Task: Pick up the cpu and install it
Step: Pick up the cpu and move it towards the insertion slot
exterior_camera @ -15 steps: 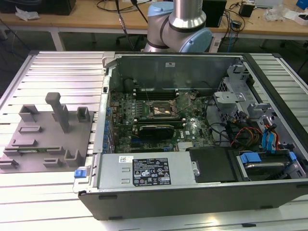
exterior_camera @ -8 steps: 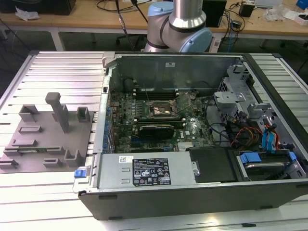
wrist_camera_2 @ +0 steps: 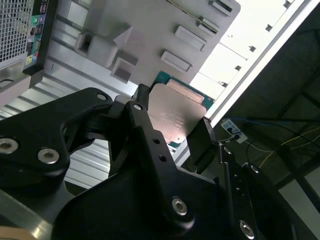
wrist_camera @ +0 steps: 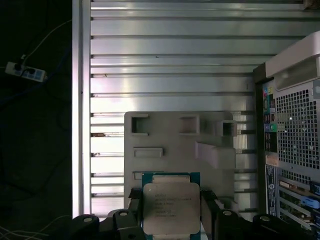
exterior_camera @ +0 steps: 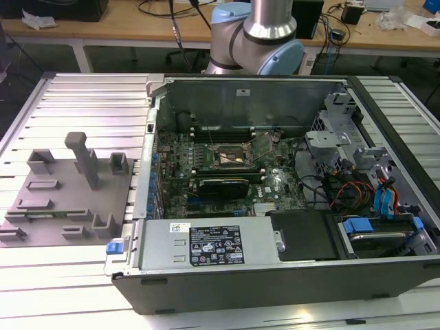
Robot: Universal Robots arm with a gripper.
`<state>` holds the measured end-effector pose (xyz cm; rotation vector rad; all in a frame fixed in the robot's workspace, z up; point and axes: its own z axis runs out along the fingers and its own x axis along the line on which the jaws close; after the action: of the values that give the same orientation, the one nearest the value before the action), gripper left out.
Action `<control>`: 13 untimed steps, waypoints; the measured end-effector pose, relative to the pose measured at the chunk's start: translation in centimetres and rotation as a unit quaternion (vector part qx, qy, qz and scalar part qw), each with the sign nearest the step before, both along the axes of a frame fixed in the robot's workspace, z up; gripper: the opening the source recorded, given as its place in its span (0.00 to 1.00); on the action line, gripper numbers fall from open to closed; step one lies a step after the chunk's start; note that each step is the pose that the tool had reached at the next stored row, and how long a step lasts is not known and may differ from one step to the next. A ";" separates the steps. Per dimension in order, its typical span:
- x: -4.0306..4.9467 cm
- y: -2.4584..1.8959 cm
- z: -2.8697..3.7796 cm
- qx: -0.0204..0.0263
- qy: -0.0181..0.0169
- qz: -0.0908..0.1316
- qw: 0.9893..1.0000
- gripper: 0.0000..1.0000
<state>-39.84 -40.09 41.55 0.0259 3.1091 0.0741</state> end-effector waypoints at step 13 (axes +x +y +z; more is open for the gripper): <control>3.70 0.00 0.00 0.000 0.000 0.000 1.000 0.55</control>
<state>-36.13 -40.09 41.55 0.0259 3.1091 0.0741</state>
